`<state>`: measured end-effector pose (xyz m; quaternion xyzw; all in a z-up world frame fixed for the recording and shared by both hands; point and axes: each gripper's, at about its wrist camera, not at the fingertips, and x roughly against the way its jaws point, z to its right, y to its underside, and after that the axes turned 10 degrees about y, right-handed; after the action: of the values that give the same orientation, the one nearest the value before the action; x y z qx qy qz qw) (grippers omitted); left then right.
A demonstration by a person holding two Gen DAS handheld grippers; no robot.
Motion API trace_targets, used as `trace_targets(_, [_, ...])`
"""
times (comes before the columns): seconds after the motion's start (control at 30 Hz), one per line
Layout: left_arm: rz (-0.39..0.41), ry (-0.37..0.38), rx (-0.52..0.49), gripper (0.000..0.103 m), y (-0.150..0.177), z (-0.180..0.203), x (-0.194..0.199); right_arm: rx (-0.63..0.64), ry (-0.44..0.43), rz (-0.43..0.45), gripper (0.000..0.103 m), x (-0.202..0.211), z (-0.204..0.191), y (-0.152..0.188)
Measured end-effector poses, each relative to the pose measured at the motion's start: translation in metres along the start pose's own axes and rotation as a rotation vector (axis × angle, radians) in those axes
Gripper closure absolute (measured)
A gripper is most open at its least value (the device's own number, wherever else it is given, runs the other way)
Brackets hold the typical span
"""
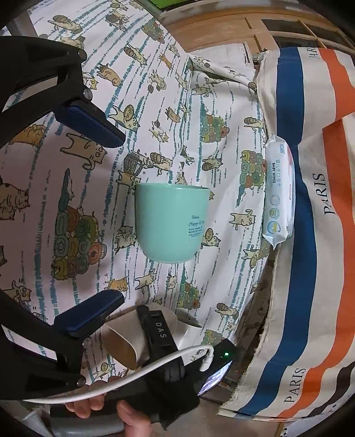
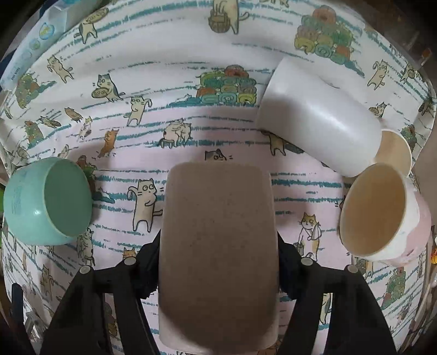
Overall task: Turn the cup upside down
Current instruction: 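Reach the right gripper down and grasp the beige square cup, then lift the beige cup with the right gripper toward the left gripper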
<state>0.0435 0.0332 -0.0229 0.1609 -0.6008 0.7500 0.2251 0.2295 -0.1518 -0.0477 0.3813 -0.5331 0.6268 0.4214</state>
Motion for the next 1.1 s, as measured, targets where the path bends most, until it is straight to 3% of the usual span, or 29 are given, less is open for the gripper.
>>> trace_targets(0.5, [0.064, 0.015, -0.037, 0.0, 0.001, 0.008, 0.012, -0.008, -0.135, 0.098, 0.034, 0.07, 0.026, 0.087])
trace_targets(0.9, [0.093, 0.008, -0.059, 0.0, 0.002, 0.012, 0.019, 0.008, -0.198, 0.023, 0.034, 0.046, 0.018, 0.119])
trace_targets(1.1, [0.077, 0.007, -0.058, 0.0, 0.001, 0.011, 0.016, 0.061, -0.195, 0.098, 0.031, 0.057, 0.014, 0.124])
